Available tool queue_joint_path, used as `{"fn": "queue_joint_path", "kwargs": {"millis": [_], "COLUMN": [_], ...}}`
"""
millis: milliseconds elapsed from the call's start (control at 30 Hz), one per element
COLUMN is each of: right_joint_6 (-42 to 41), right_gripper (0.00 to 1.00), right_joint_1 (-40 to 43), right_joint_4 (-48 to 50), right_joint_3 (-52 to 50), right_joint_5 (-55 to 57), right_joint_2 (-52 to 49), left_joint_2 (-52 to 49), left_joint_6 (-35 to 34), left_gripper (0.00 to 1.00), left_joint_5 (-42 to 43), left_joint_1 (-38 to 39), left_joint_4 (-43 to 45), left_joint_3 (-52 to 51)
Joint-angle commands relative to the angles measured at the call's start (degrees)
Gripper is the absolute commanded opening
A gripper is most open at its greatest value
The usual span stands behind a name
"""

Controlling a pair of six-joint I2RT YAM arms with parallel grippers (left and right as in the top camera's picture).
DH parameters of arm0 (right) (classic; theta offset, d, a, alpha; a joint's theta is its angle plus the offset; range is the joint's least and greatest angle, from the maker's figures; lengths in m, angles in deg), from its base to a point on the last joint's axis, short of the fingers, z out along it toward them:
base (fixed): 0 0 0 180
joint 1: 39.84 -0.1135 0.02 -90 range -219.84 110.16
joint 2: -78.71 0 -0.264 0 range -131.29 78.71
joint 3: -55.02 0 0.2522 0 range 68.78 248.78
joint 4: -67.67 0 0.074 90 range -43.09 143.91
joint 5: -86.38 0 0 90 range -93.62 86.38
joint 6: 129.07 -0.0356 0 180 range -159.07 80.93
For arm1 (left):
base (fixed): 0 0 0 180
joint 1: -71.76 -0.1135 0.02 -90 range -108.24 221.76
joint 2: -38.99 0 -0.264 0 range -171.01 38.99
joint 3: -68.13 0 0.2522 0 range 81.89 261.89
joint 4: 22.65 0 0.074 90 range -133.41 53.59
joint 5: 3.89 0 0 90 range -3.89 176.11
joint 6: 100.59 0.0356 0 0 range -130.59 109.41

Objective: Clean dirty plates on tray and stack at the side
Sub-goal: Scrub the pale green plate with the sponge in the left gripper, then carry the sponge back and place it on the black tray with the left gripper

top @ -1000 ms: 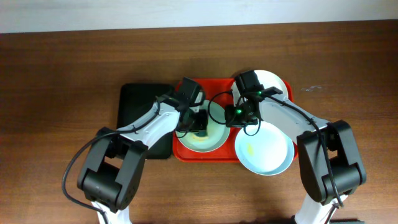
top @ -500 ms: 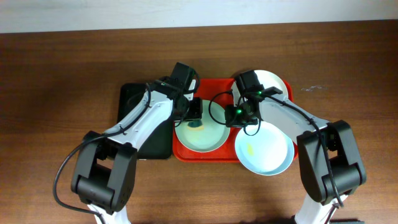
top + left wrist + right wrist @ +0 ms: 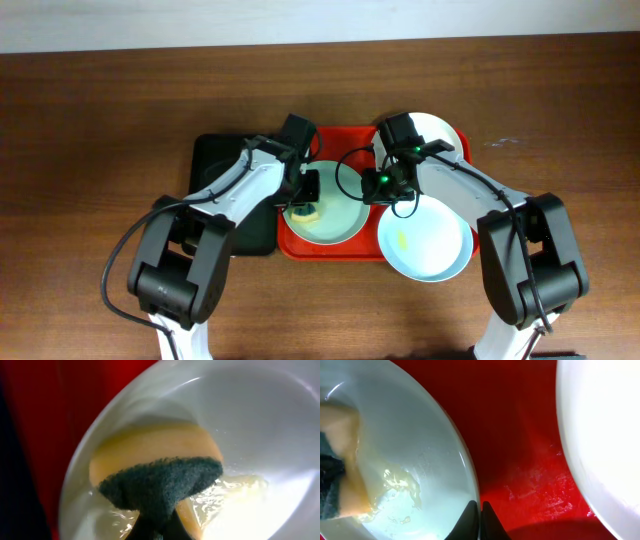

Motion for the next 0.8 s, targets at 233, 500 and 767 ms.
{"fn": "queue_joint_path", "kwargs": {"millis": [233, 500, 767], "right_joint_6": [-0.37, -0.37, -0.37], "right_gripper": [0.04, 0.04, 0.04], "right_joint_1": [-0.59, -0.59, -0.59], "right_joint_4": [0.33, 0.33, 0.33], "right_joint_3": [0.96, 0.96, 0.96], "right_joint_5": [-1.36, -1.36, -1.36], "right_joint_2": [-0.31, -0.31, -0.31], "left_joint_2": [-1.53, 13.60, 20.41], "left_joint_6": [3.32, 4.20, 8.85], "left_gripper": [0.00, 0.00, 0.00], "left_joint_5": [22.21, 16.02, -3.76], "left_joint_1": [-1.07, -6.60, -15.04], "left_joint_4": [8.24, 3.72, -15.87], "left_joint_3": [1.01, 2.62, 2.29]}}
